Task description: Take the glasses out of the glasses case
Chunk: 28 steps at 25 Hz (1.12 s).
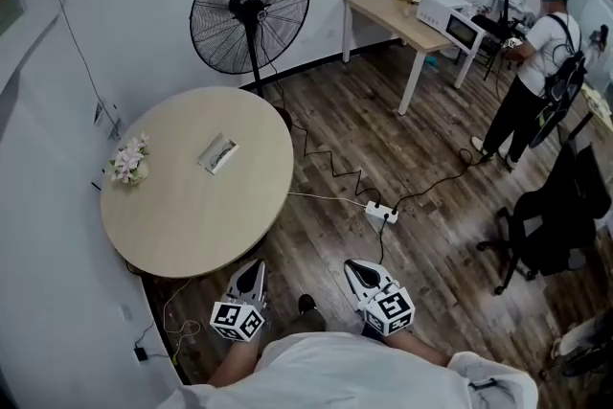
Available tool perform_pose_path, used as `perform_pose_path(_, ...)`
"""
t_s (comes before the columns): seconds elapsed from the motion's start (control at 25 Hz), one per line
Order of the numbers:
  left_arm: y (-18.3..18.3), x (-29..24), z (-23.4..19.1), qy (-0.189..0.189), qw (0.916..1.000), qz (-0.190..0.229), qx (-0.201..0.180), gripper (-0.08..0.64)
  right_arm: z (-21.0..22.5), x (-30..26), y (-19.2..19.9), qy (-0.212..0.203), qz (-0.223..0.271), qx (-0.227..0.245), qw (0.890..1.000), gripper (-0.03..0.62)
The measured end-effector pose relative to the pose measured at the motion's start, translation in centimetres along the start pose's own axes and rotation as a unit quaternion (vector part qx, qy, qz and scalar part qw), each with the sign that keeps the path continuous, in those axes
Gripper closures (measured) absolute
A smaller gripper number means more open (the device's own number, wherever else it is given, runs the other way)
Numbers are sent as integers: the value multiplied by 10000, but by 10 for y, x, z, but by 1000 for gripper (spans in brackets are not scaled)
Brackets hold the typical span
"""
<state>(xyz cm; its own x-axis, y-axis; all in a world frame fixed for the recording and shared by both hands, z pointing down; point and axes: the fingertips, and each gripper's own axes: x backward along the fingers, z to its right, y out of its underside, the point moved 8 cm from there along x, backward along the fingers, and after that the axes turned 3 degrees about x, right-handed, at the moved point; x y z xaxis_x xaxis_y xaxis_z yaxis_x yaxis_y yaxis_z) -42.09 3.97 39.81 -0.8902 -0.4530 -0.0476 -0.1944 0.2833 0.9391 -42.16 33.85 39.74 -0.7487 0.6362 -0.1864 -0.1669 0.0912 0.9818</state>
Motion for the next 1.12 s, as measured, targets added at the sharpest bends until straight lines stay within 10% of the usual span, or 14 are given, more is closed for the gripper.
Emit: perform_pose_path(1.12,-60,-265,-93,-579,9974,295,-323,548,224,-233,-57,-223,332,-89,9992,568)
